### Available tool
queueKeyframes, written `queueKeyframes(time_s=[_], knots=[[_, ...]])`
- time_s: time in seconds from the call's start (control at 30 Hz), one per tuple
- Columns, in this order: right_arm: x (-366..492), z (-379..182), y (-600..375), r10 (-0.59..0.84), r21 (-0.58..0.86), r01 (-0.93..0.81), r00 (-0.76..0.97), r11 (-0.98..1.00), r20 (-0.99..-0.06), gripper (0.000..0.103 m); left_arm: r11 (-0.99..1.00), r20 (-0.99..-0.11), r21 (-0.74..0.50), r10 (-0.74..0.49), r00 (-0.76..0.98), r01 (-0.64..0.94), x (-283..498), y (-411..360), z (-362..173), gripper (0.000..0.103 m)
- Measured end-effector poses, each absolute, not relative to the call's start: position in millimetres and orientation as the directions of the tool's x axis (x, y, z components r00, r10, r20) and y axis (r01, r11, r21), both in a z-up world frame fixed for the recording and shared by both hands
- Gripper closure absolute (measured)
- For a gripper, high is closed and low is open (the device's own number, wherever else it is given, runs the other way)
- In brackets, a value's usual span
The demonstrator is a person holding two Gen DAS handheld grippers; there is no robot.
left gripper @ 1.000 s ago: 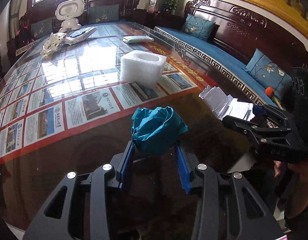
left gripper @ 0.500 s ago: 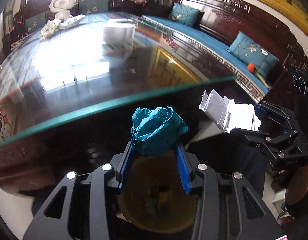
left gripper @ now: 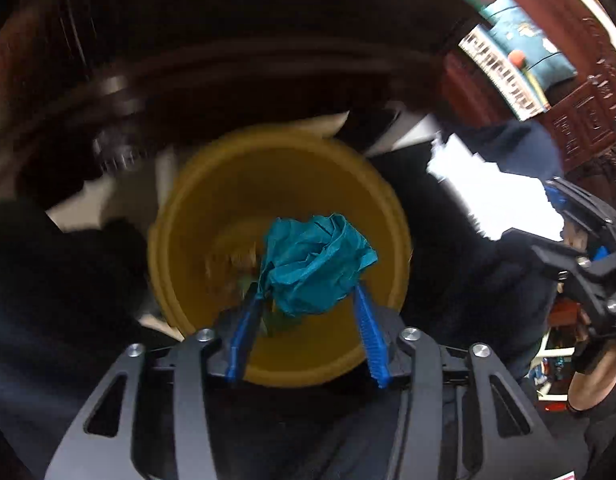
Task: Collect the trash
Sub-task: 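Lower both tools into the yellow bin and release the cloth and papers, then raise both tools back toward the table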
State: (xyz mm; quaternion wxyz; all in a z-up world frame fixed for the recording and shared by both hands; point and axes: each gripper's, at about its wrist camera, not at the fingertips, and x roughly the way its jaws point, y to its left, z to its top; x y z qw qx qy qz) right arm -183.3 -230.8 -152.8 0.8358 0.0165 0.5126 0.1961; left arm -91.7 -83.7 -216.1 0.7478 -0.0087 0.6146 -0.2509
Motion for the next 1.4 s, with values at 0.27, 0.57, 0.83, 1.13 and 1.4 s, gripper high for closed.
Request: queueKeyframes(time_s=[0.27, 0.57, 0.83, 1.13, 1.4], knots=[[-186, -180, -228, 0.327, 0.23, -0.298, 0.333, 0.926, -0.885, 0.031, 0.891, -0.944, -0.284, -0.324, 0.057, 0.353, -91, -83, -252, 0.032], [-176, -191, -217, 0.326, 0.227, -0.33, 0.285, 0.916, -0.901, 0.031, 0.898, -0.96, -0.216, -0.266, 0.082, 0.384, -78, -84, -253, 0.026], [-164, -190, -214, 0.344, 0.253, -0.316, 0.278, 0.915, -0.897, 0.018, 0.902, -0.965, -0.214, -0.255, 0.063, 0.375, -72, -83, -261, 0.023], [-163, -193, -209, 0.336, 0.238, -0.34, 0.265, 0.91, -0.904, 0.019, 0.898, -0.964, -0.219, -0.259, 0.055, 0.383, -71, -83, -261, 0.023], [-165, -194, -205, 0.339, 0.237, -0.353, 0.262, 0.905, -0.904, 0.019, 0.893, -0.964, -0.214, -0.258, 0.062, 0.396, -72, -86, -256, 0.023]])
